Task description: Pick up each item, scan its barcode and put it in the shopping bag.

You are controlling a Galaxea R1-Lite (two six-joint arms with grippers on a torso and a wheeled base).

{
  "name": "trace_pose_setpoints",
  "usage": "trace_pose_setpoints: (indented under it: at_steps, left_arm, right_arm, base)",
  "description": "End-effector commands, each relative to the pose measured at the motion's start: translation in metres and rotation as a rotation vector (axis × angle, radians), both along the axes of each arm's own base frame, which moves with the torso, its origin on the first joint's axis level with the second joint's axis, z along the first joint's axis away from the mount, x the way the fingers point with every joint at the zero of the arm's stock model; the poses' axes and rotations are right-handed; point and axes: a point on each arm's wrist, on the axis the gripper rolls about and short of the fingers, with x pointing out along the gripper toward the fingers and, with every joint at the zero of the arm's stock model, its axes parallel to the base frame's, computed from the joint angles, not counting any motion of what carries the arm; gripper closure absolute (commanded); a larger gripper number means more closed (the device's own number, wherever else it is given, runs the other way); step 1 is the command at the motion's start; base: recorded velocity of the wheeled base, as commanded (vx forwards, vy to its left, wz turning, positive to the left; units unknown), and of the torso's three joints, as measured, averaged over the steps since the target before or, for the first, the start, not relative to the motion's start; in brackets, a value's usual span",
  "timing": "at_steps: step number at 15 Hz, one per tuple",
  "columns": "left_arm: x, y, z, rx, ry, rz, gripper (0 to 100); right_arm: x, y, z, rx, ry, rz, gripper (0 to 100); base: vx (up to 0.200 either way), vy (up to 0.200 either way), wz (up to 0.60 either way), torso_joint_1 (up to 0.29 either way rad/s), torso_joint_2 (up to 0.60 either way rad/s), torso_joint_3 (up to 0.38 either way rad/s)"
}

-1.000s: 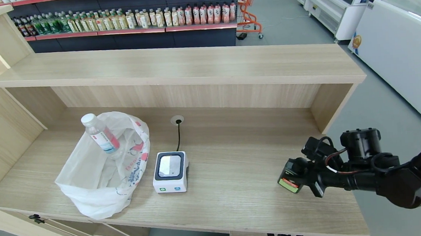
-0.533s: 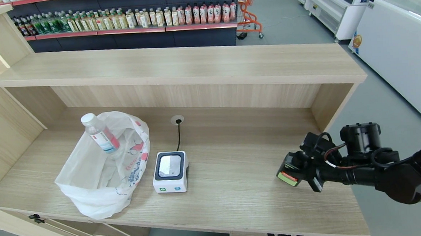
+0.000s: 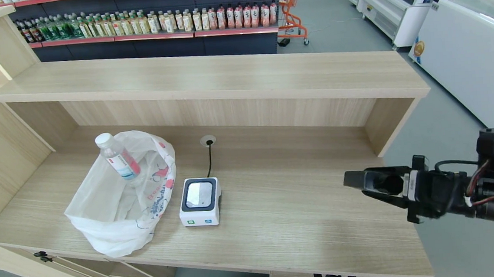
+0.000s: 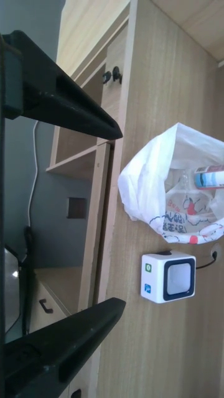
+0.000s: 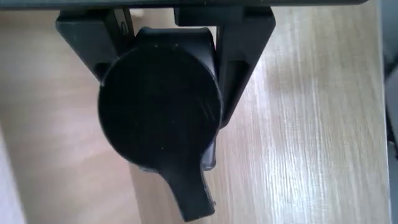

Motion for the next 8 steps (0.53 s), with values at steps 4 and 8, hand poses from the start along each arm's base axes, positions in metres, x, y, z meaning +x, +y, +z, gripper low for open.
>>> trace_pose_setpoints:
  at_steps: [4, 8]
  left_arm:
    - [0.0, 0.0, 0.0, 0.0, -0.001, 0.001, 0]
    - [0.0, 0.0, 0.0, 0.0, -0.001, 0.001, 0]
  right_arm:
    - [-0.007, 0.018, -0.018, -0.325, -0.416, 0.46, 100]
    - [-0.002, 0.057, -0.053, -0.464, -0.622, 0.754, 100]
  base:
    - [0.0, 0.0, 0.0, 0.0, 0.0, 0.0]
    - [0.0, 0.0, 0.0, 0.0, 0.0, 0.0]
